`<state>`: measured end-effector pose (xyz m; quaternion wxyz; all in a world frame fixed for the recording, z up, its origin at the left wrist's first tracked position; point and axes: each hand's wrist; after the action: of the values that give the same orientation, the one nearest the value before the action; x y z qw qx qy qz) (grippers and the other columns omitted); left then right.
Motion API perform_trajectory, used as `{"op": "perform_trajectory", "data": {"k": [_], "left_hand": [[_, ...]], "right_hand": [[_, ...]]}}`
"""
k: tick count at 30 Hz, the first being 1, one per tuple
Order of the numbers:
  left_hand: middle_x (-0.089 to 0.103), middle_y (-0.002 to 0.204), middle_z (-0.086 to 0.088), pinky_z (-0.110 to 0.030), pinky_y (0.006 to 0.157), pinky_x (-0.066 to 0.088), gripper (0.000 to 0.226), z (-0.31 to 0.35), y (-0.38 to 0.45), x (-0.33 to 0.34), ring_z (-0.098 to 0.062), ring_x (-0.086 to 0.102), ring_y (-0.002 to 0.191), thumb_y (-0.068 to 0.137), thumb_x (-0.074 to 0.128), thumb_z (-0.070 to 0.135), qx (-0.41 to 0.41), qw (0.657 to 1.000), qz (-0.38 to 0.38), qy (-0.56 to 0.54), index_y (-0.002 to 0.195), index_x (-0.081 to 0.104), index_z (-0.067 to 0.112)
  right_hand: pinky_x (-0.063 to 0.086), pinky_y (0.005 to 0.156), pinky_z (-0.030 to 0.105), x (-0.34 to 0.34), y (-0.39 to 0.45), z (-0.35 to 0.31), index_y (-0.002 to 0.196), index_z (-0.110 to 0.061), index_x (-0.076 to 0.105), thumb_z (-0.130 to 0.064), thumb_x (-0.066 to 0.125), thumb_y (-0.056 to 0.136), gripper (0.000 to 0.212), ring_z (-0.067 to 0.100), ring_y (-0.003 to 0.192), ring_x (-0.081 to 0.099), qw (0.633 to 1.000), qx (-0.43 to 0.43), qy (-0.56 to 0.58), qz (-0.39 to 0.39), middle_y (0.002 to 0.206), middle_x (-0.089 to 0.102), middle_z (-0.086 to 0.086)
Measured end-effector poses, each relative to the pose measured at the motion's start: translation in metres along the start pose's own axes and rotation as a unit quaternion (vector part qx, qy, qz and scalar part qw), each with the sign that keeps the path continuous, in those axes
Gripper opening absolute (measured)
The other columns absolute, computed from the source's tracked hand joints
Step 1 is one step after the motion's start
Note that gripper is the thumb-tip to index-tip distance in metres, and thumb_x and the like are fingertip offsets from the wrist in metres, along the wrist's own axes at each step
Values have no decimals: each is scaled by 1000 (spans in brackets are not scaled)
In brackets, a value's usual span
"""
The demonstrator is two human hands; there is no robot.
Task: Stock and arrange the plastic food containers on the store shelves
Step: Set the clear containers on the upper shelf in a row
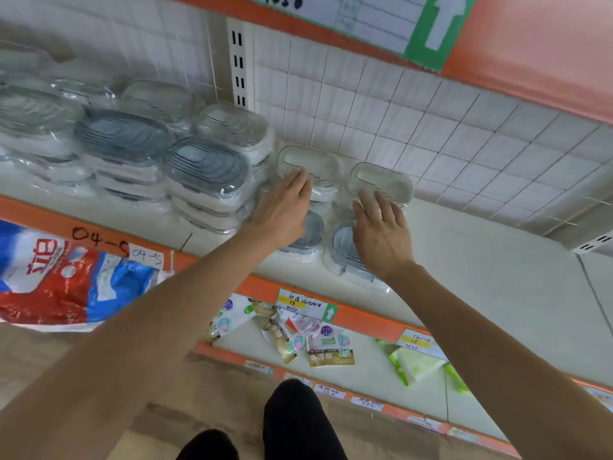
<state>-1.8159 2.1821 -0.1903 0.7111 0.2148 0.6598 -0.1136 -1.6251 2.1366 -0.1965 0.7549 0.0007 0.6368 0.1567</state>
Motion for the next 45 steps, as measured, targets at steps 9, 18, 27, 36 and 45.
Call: {"op": "perform_trajectory", "data": {"k": [9, 18, 27, 36, 45], "left_hand": [[52, 107, -9, -34, 65, 40, 21, -5, -63, -36, -25, 52, 100, 86, 49, 9, -9, 995, -51, -82, 106, 55, 6], [56, 101, -7, -32, 59, 35, 26, -47, -134, -116, -27, 58, 92, 89, 46, 7, -63, 991, -111, -35, 114, 51, 8], [62, 100, -4, -31, 60, 31, 23, -87, -205, -256, -28, 58, 94, 87, 46, 7, -83, 994, -49, 59, 107, 57, 10], [61, 88, -3, -30, 57, 29, 15, -51, -198, -352, -25, 58, 79, 89, 44, 10, 5, 994, 36, 106, 97, 56, 12], [61, 105, -6, -32, 66, 36, 22, 25, -126, -398, -29, 57, 95, 87, 45, 15, 88, 989, 92, 77, 105, 57, 10]], "right_hand": [[39, 91, 43, -46, -6, -43, 117, -2, 58, -15, 60, 83, 36, 34, 111, 52, 987, -113, 46, -109, 123, 55, 15], [29, 92, 33, -112, -10, -104, 127, -11, 48, -19, 48, 90, 38, 24, 119, 42, 962, -218, 65, -149, 129, 47, 3], [28, 97, 33, -222, -14, -182, 132, -12, 45, -20, 44, 92, 41, 21, 125, 38, 954, -267, 123, -59, 136, 43, 2], [39, 89, 40, -330, -35, -138, 116, -2, 59, -12, 59, 80, 36, 31, 111, 53, 972, -212, 93, 41, 122, 57, 13], [29, 91, 33, -390, -54, -21, 129, -15, 48, -20, 46, 90, 40, 23, 122, 41, 994, -91, 2, 68, 134, 46, 2]]}}
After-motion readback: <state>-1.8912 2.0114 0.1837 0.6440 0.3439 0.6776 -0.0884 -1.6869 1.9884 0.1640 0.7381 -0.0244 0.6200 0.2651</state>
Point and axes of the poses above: each hand's wrist, its own y-axis towards the middle knuckle, its own x-axis out of the palm, z = x × y
